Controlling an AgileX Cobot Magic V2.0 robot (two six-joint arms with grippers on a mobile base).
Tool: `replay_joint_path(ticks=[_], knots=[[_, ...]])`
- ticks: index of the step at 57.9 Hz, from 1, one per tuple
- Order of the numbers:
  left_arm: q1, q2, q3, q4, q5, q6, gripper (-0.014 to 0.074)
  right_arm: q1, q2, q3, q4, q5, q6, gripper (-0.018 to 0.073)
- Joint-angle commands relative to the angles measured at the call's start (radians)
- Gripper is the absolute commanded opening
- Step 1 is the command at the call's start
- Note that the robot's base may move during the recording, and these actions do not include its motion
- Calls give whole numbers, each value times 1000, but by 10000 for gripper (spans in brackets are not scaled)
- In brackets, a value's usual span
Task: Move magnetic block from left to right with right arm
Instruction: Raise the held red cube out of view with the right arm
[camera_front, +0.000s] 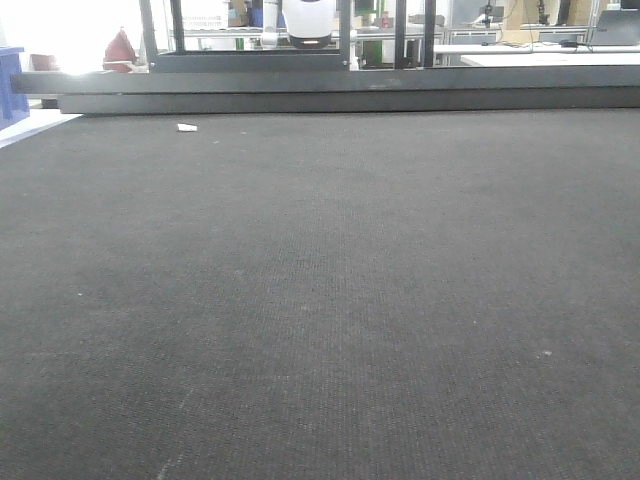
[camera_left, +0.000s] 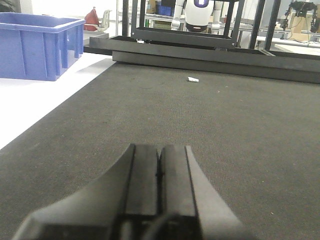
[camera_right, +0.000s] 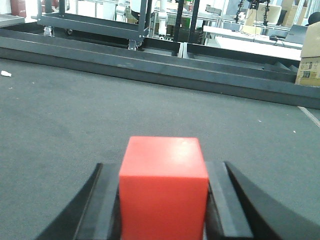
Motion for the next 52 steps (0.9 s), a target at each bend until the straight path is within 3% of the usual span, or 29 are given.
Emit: replay_joint_path(ticks=[1,52], knots=[[-7,-10,8,-7,-90,-4,-117,-6,5,-28,-15,-83,-8,253],[-7,-10,8,-7,-90,-4,-117,-6,5,-28,-15,-83,-8,253]])
